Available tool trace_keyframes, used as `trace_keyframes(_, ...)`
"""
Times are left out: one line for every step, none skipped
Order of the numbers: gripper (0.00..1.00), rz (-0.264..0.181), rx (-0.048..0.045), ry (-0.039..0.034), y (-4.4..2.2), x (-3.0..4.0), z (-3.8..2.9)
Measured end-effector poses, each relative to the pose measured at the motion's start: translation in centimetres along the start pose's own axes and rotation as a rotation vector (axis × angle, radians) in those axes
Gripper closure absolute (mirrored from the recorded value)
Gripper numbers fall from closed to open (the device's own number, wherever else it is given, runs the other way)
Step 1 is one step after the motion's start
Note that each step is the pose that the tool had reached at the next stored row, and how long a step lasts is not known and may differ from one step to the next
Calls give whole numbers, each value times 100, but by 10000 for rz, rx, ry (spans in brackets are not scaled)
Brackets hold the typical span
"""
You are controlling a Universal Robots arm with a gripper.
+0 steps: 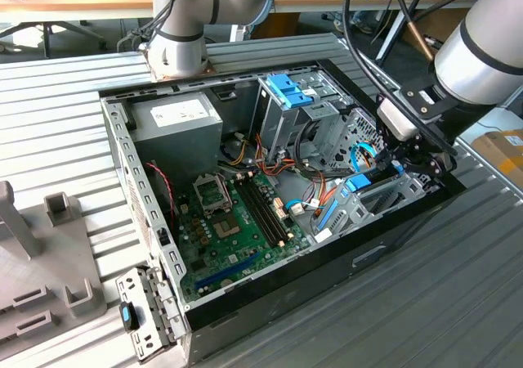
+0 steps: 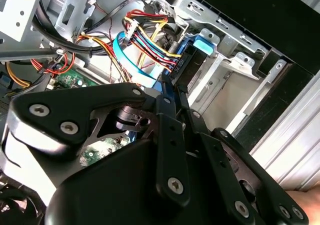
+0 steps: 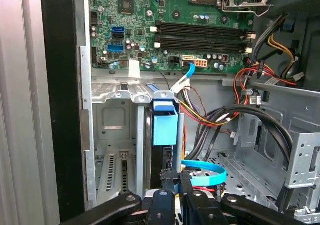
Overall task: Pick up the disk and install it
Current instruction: 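Insert the first disk wire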
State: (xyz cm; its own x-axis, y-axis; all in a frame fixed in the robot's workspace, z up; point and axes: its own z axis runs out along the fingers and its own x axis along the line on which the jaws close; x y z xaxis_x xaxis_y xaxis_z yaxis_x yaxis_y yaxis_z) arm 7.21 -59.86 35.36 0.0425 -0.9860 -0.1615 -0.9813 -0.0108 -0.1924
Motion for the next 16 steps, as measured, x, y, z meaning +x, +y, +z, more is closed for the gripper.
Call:
trace_keyframes(84, 0, 0, 0, 0, 0, 0)
trace_keyframes(84, -1, 9, -10, 0, 0, 0)
trace_keyframes(84, -3, 16, -15, -1, 0, 1)
trace_keyframes(84, -15, 26, -19, -5, 2, 3)
trace_keyframes(84, -42, 76, -25, -5, 6, 7)
trace_keyframes(84, -74, 159, -31, -3, 13, 11)
trace_keyframes(84, -97, 218, -40, -3, 21, 16)
trace_keyframes(84, -98, 225, -42, 0, 25, 17)
trace_keyframes(84, -96, 227, -42, 9, 25, 15)
trace_keyframes(84, -98, 226, -42, 13, 25, 15)
trace_keyframes(84, -99, 225, -43, 14, 25, 15)
trace_keyframes(84, -98, 229, -43, 18, 25, 15)
trace_keyframes(84, -99, 234, -40, 20, 26, 16)
trace_keyframes(84, -101, 245, -40, 26, 29, 22)
trace_keyframes(84, -102, 251, -40, 32, 31, 26)
trace_keyframes(84, -102, 251, -44, 35, 31, 28)
